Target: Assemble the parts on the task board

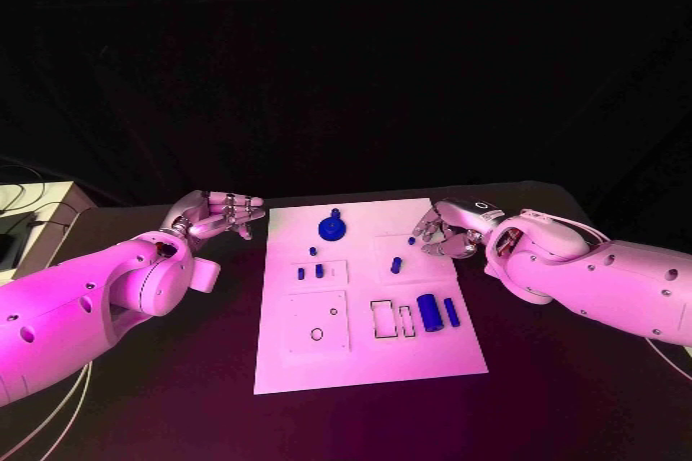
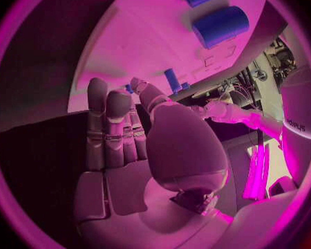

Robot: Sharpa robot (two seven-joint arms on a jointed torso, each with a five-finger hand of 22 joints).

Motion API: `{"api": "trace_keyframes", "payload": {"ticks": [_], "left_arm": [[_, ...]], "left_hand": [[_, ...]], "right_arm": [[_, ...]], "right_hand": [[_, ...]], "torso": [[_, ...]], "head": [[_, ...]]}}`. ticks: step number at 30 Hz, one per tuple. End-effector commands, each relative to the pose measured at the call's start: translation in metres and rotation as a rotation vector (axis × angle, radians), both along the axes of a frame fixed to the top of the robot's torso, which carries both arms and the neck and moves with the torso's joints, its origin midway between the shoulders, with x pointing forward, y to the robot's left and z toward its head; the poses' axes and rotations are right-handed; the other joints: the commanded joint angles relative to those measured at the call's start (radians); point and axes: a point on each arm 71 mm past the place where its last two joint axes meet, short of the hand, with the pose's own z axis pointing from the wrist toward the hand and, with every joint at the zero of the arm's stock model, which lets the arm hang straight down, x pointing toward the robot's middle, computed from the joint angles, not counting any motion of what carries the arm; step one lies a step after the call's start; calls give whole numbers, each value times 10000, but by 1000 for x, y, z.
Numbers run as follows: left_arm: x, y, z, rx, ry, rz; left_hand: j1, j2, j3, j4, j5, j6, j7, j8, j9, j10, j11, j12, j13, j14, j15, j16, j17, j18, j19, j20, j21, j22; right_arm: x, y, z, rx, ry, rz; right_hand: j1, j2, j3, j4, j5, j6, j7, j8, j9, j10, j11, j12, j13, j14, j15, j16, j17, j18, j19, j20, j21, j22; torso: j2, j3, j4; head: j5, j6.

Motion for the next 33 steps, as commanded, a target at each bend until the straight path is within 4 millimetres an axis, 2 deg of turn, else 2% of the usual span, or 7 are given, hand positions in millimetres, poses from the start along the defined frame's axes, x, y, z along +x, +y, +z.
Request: {"api": "trace_keyframes", "payload": {"ticks": [1,4,7,11,20,33], "left_arm": [[-2,-3,3,-899,-146,18],[-4,-4,3,-945,-129,-32],[-4,-4,2,-965,-112,-44],[-5,-3,2,-965,-90,-36],[-5,-2,1,-946,3,-40],[-4,0,0,-911,134,-40]], "left_hand": [[41,83,-72,-12,36,33,55,-7,1,-32,-19,45,-9,-50,-19,-31,-17,-168,53,-9,-68,-12],[41,83,-72,-12,36,33,55,-7,1,-32,-19,45,-9,-50,-19,-31,-17,-168,53,-9,-68,-12],[41,83,-72,-12,36,33,55,-7,1,-32,-19,45,-9,-50,-19,-31,-17,-168,53,-9,-68,-12],[56,106,-110,-24,35,37,60,-15,-1,-41,-16,54,-10,-43,-18,-45,-49,-176,59,-15,-87,-13],[61,126,-123,-24,34,32,63,-14,-1,-44,-17,58,-10,-39,-18,-48,-62,-176,66,-18,-95,-14],[76,162,-145,-37,33,49,61,-14,-1,-41,-20,66,-11,-30,-21,-44,-81,-176,83,-23,-109,-13]], "right_arm": [[0,5,-5,-1097,-469,-208],[0,9,-7,-1178,-697,-275],[1,12,-7,-1228,-899,-337],[2,15,-8,-1273,-999,-348],[2,19,-8,-1233,-1136,-333],[5,23,-10,-1371,-967,-313]], "right_hand": [[67,-168,87,172,3,-68,-3,-31,11,-62,16,-23,-2,-68,6,180,-51,124,56,48,-99,186],[74,-225,150,279,21,-18,33,-34,10,-87,35,-22,-2,-123,14,288,-94,145,78,66,-151,338],[121,-245,242,360,32,-14,102,-28,13,-75,56,-19,-1,-120,33,422,-124,160,114,73,-200,502],[141,-312,298,452,29,-55,115,-28,12,-62,59,-24,-3,-173,39,593,-147,182,140,87,-276,729],[201,-351,414,598,27,-36,85,-28,14,23,27,-25,-3,-233,27,816,-270,188,230,84,-578,1295],[222,-287,646,550,-20,71,42,-28,16,152,-21,-22,1,-266,1,1023,-281,180,336,54,-889,1978]], "torso": [[19,5,24],[22,7,35],[24,12,17],[26,12,13],[22,18,18],[20,13,8]], "head": [[27,-26],[23,-29],[28,-43],[39,-69],[73,-114],[98,-106]]}}
